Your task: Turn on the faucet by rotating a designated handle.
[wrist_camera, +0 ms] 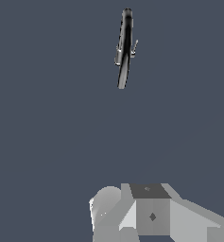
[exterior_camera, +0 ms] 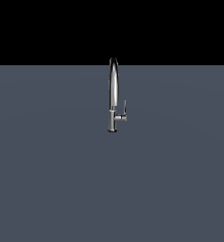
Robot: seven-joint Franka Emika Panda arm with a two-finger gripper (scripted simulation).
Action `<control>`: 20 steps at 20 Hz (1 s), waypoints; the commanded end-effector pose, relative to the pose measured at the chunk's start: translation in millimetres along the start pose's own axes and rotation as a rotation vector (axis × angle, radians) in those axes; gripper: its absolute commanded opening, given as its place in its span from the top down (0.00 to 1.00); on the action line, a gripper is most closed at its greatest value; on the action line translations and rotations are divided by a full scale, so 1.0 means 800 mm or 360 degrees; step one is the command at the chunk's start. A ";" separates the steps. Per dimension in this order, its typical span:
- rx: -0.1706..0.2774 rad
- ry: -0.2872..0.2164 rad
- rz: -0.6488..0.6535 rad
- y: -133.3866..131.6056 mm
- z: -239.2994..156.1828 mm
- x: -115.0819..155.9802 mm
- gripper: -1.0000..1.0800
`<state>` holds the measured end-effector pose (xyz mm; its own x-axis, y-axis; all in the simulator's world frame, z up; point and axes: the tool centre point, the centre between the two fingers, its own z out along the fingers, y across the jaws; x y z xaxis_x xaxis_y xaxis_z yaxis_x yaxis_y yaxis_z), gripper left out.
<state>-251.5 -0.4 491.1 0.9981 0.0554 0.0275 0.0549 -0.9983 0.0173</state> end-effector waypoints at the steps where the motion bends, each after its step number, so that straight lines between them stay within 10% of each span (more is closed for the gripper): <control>1: 0.0000 0.0000 0.0000 0.000 0.000 0.000 1.00; 20: 0.0169 -0.0170 0.0176 -0.002 0.010 0.063 1.00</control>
<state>-208.3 3.5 486.0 0.9972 -0.0356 -0.0655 -0.0403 -0.9966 -0.0713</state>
